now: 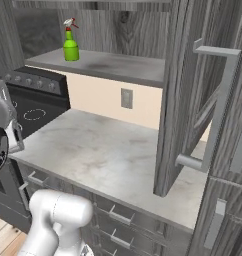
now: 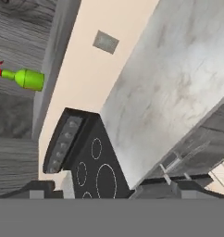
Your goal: Move the cutting board and knife to the sink. Then move spray from the cabinet to the counter.
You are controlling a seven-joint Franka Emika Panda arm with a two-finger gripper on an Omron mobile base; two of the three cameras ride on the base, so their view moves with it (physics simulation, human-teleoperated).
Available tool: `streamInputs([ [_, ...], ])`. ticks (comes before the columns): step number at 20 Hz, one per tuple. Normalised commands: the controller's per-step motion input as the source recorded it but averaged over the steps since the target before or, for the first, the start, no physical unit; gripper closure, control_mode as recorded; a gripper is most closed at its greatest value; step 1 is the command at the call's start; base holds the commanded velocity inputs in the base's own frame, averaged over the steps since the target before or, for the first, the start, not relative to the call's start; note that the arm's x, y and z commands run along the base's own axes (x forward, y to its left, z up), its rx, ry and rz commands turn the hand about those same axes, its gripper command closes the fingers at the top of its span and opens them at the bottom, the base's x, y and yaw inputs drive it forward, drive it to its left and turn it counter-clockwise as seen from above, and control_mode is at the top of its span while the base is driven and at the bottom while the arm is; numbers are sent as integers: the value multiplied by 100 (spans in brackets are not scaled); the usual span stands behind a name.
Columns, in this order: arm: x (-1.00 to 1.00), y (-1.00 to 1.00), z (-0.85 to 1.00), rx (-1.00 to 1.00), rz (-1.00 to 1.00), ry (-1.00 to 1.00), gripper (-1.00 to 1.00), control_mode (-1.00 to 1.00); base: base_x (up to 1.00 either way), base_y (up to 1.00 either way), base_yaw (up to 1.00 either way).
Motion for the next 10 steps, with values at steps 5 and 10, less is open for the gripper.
streamInputs([
  [5, -1, 28, 32, -46, 22, 0, -100, -100, 0, 0, 0],
  [10, 0, 12, 23, -50, 19, -11, -100, -100, 0, 0, 0],
])
